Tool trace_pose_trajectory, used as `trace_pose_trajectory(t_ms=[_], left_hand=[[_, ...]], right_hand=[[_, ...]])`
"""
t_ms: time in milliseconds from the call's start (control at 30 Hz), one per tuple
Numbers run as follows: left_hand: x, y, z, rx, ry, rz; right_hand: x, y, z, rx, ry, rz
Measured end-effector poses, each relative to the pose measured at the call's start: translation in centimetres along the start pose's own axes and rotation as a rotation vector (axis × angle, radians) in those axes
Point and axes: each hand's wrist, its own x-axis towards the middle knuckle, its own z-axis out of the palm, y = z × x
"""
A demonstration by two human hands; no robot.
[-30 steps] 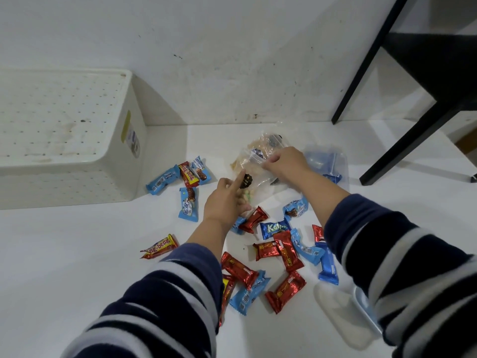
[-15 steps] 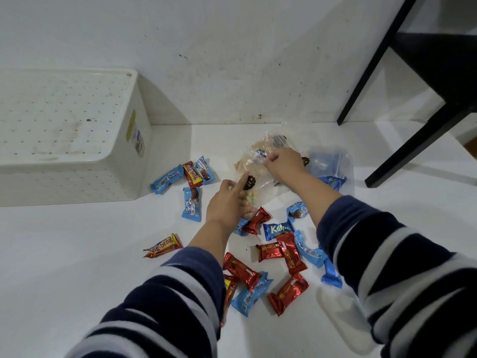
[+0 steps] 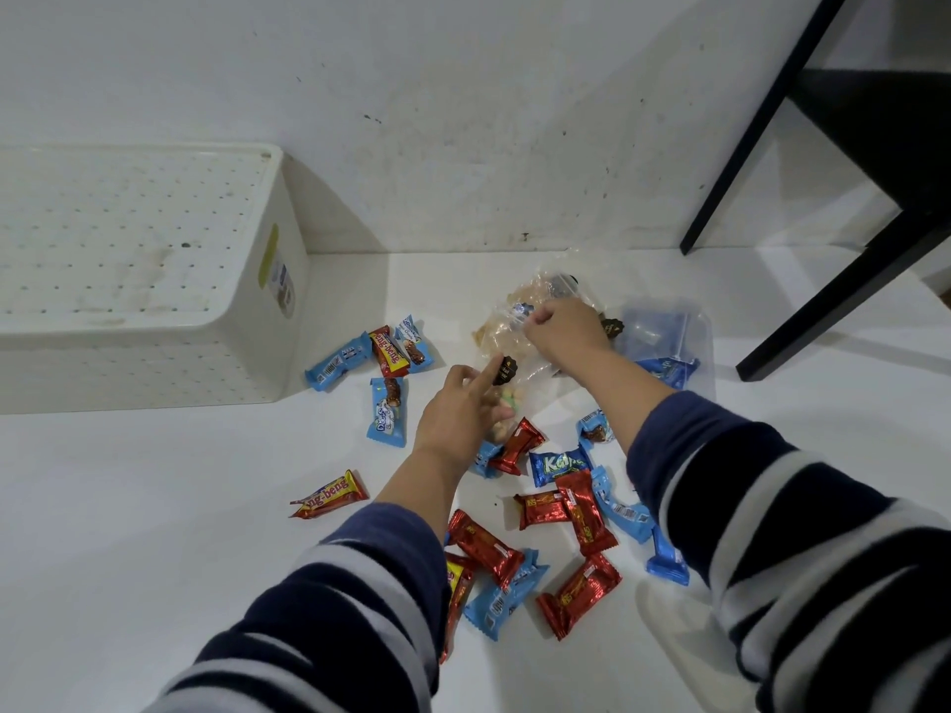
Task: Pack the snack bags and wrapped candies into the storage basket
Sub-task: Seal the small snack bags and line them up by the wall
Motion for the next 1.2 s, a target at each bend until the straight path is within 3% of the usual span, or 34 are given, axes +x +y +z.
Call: trace_pose_trajectory(t_ms=[300,1200], left_hand=[[-0.4,0.3,-0.3,-0.235,0.026,-0.089],[-0.2,0.4,0.3,-0.255,0.032,-0.122]], right_hand=[[0.7,-0.6,0.7,0.003,-0.013,0.009],[1.8,-2.0,1.2,-0.091,0.011,-0.047]])
